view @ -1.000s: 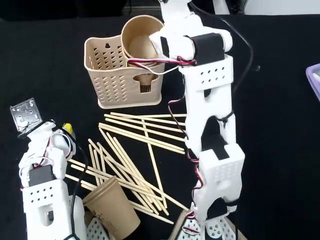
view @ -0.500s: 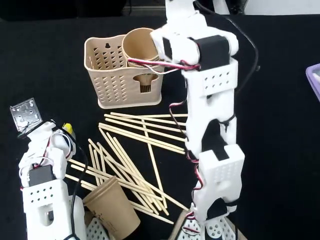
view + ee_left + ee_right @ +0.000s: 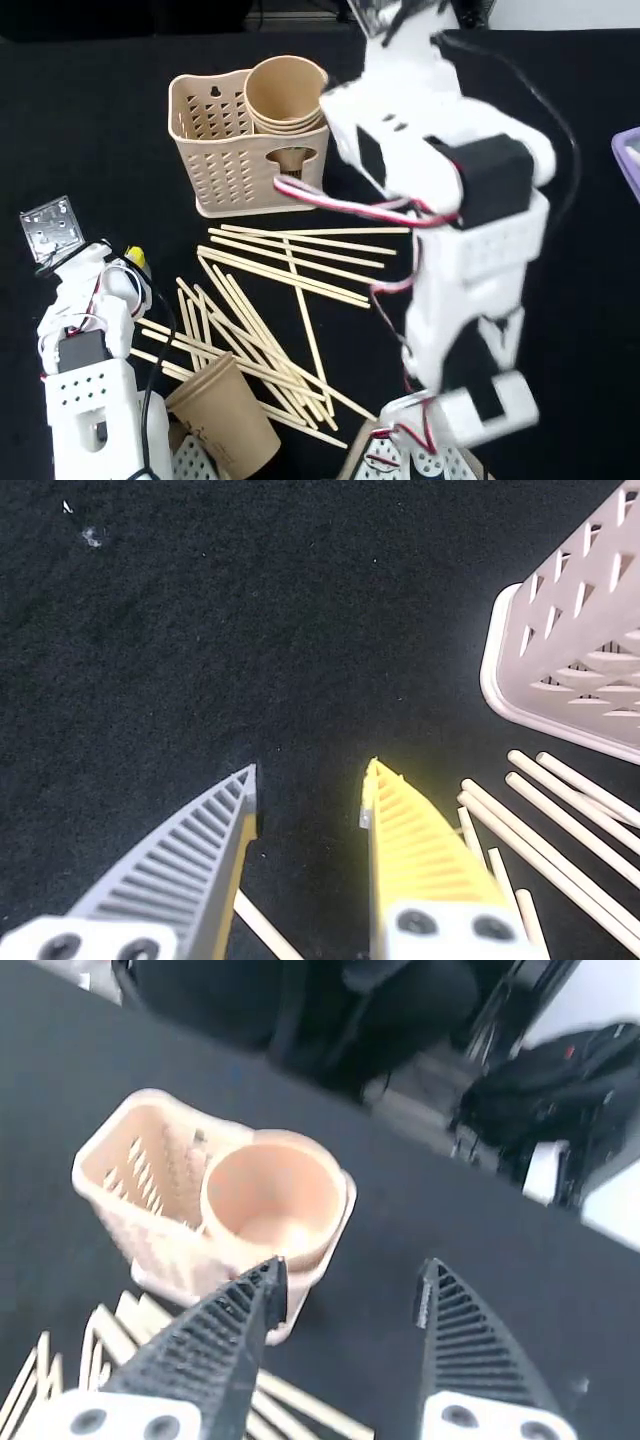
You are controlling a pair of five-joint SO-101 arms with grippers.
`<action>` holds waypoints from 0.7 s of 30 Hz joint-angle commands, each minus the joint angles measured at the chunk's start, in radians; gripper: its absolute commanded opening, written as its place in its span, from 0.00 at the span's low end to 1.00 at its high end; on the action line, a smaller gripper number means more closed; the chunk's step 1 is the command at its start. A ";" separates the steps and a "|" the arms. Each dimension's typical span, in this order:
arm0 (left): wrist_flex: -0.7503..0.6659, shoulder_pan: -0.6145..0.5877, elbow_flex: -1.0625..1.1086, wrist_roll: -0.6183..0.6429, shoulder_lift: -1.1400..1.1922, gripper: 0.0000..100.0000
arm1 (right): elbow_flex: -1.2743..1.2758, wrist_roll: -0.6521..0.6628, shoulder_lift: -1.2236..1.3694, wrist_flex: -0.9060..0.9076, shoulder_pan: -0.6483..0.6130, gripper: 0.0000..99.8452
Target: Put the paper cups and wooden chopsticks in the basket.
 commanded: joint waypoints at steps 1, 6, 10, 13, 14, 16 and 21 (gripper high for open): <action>-0.008 -0.002 -0.033 0.000 -0.006 0.17 | 0.298 -0.002 -0.203 0.015 0.044 0.22; 0.057 -0.001 -0.077 -0.046 -0.006 0.18 | 0.648 0.051 -0.398 -0.044 0.184 0.22; 0.130 0.007 -0.131 -0.055 -0.006 0.18 | 0.981 0.071 -0.487 -0.189 0.327 0.22; 0.161 0.050 -0.150 -0.057 -0.006 0.18 | 1.247 0.068 -0.524 -0.344 0.368 0.22; 0.172 0.070 -0.153 -0.058 -0.005 0.18 | 1.328 0.068 -0.530 -0.397 0.371 0.22; 0.186 0.111 -0.156 -0.103 -0.005 0.18 | 1.471 0.066 -0.545 -0.499 0.367 0.22; 0.235 0.186 -0.159 -0.203 -0.005 0.18 | 1.745 -0.044 -0.559 -0.775 0.365 0.22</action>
